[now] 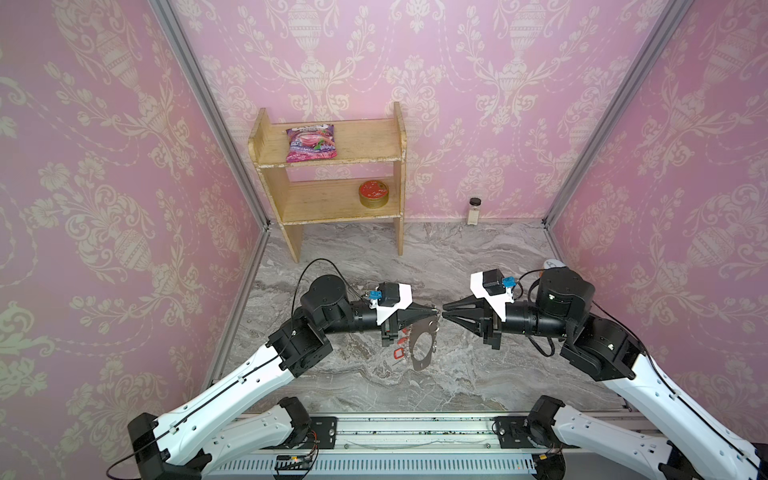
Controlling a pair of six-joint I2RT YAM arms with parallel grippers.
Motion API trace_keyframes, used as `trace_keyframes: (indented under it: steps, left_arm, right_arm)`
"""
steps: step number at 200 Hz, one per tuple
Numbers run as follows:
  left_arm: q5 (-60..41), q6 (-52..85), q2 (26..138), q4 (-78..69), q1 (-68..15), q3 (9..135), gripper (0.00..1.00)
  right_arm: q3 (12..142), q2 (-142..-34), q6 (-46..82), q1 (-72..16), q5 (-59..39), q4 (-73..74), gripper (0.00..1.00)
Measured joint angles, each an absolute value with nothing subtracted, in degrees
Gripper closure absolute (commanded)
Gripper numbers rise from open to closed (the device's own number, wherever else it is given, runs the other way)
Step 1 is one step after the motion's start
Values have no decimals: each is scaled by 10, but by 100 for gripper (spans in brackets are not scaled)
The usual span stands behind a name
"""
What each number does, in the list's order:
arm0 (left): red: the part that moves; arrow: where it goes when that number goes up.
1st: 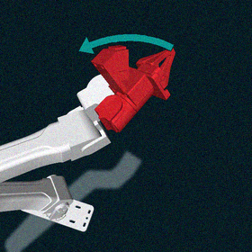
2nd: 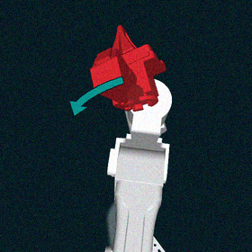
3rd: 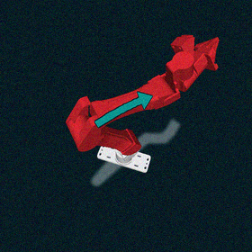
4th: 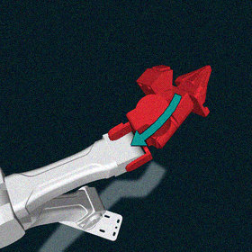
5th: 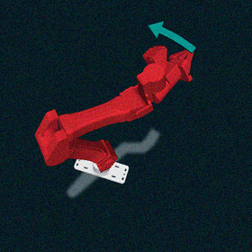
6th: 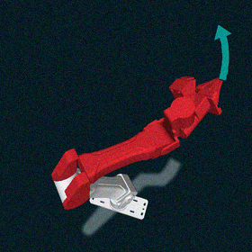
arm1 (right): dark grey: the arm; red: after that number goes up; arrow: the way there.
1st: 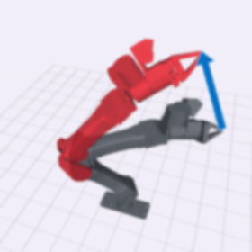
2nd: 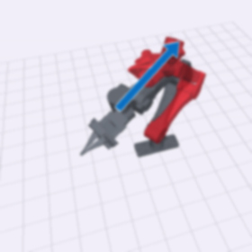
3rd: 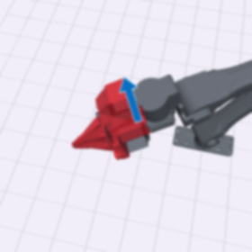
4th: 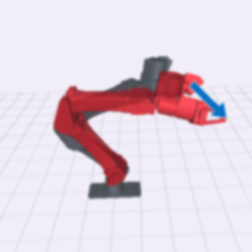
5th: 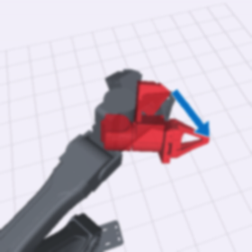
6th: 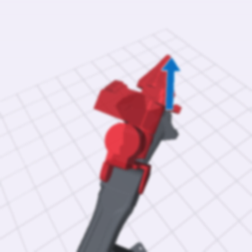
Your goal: Put the keys on the keyring
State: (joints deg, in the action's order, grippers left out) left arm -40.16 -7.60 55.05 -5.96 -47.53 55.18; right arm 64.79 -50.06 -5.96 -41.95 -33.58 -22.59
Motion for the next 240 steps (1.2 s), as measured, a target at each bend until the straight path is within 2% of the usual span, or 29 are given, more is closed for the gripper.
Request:
trace_keyframes:
  steps: [87, 144, 164, 240]
  left_arm:
    - [-402, -76, 550, -55, -475, 552, 100]
    - [-405, -76, 550, -56, -479, 552, 100]
    - [-407, -75, 550, -55, -479, 552, 100]
    - [-405, -76, 543, -46, -479, 552, 100]
  right_arm:
    - [648, -509, -57, -420, -377, -212, 84]
    - [647, -509, -42, -420, -380, -200, 93]
    - [641, -509, -38, -416, -383, -191, 100]
    - [636, -511, -38, -415, -392, -178, 100]
